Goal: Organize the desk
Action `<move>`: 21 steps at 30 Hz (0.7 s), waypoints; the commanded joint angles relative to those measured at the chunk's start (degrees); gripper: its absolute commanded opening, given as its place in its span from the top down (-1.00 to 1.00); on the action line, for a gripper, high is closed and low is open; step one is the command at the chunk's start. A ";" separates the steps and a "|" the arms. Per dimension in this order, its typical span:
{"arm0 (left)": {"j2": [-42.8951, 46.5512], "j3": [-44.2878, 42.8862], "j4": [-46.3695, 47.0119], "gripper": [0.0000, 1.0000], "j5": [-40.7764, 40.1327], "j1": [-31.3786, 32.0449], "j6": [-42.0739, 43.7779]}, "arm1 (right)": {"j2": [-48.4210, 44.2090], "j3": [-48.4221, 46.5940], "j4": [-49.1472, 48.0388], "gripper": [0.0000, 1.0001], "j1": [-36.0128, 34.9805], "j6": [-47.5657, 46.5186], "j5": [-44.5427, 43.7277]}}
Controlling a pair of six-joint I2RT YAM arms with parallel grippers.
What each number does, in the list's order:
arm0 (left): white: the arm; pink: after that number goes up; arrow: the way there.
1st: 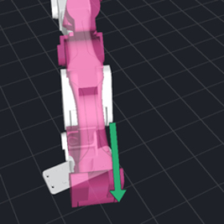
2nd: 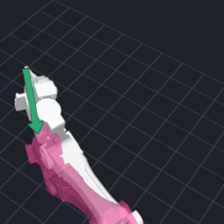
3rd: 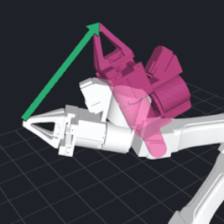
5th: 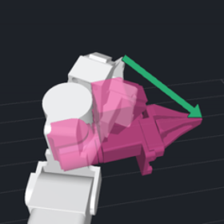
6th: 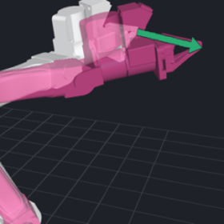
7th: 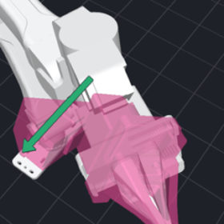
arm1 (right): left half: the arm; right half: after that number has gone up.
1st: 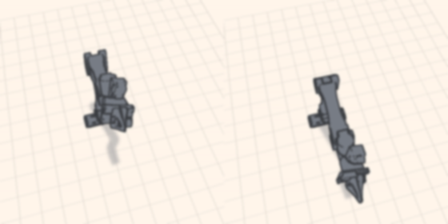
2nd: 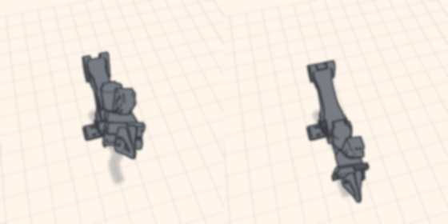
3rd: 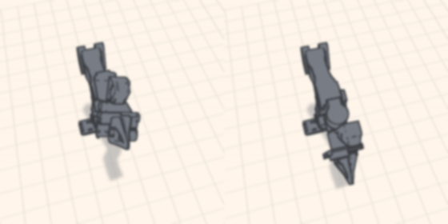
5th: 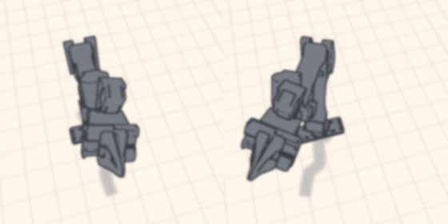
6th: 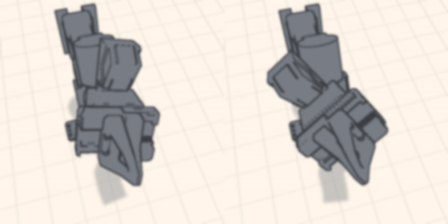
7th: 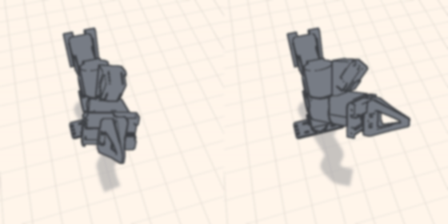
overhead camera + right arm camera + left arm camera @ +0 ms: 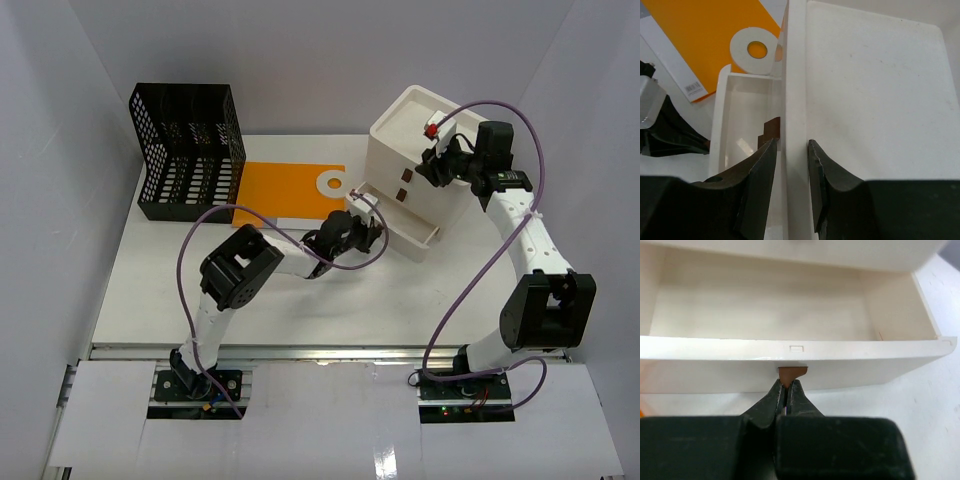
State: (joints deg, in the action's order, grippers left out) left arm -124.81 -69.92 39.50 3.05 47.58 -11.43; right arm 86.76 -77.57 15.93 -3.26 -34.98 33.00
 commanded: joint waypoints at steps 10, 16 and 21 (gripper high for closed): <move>10.39 2.96 -0.52 -0.58 5.64 0.67 1.90 | -0.98 3.68 8.68 -0.14 1.40 1.91 0.35; 19.16 2.75 -7.18 -0.78 7.67 0.51 4.72 | -9.24 3.17 8.51 -0.32 2.09 2.75 0.86; 27.80 4.14 -15.15 -0.80 6.31 -1.39 4.39 | -14.34 4.15 8.45 -0.36 2.56 2.58 1.18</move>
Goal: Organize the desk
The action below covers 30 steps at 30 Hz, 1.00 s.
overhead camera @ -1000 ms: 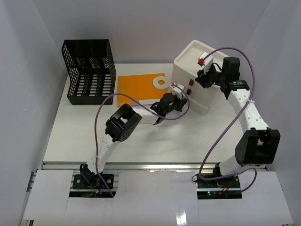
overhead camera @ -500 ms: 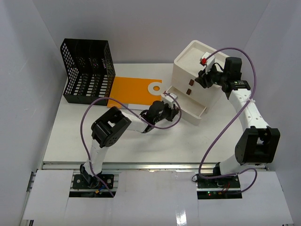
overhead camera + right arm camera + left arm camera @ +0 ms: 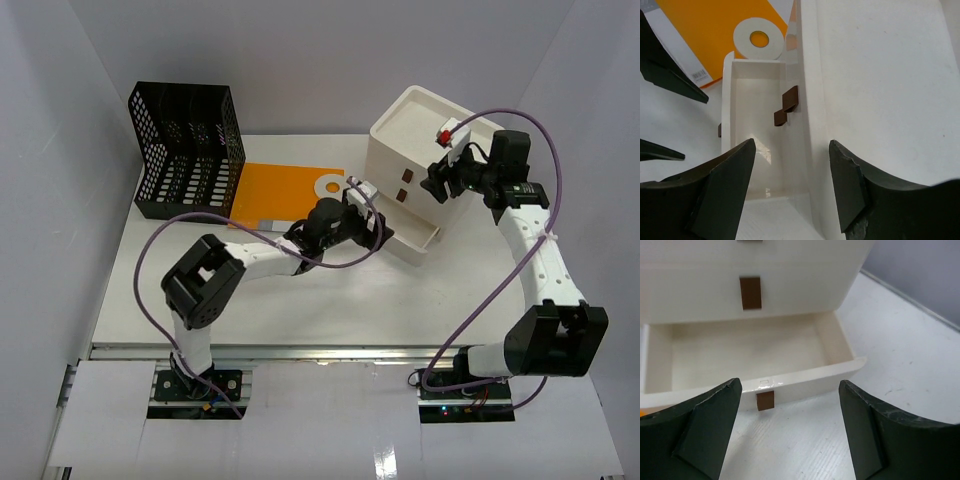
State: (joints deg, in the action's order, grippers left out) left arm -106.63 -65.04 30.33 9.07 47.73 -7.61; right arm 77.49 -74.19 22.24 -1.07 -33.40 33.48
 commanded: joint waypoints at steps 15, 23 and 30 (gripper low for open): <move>-1.20 -15.38 -35.35 -0.81 -2.09 -20.53 -15.82 | -21.10 21.50 -7.92 -0.40 7.36 3.04 18.06; -19.51 -36.42 -44.46 -0.77 -13.73 -20.49 -14.56 | -23.19 26.17 -10.68 -0.43 8.68 4.81 19.92; -28.43 -45.90 -45.93 -0.70 -17.64 -19.57 -12.17 | -24.27 26.29 -11.02 -0.43 8.74 5.73 20.50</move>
State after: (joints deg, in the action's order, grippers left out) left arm -134.18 -106.07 -13.32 -4.43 27.20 -22.09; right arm 54.83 -48.16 14.15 7.47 -28.84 51.68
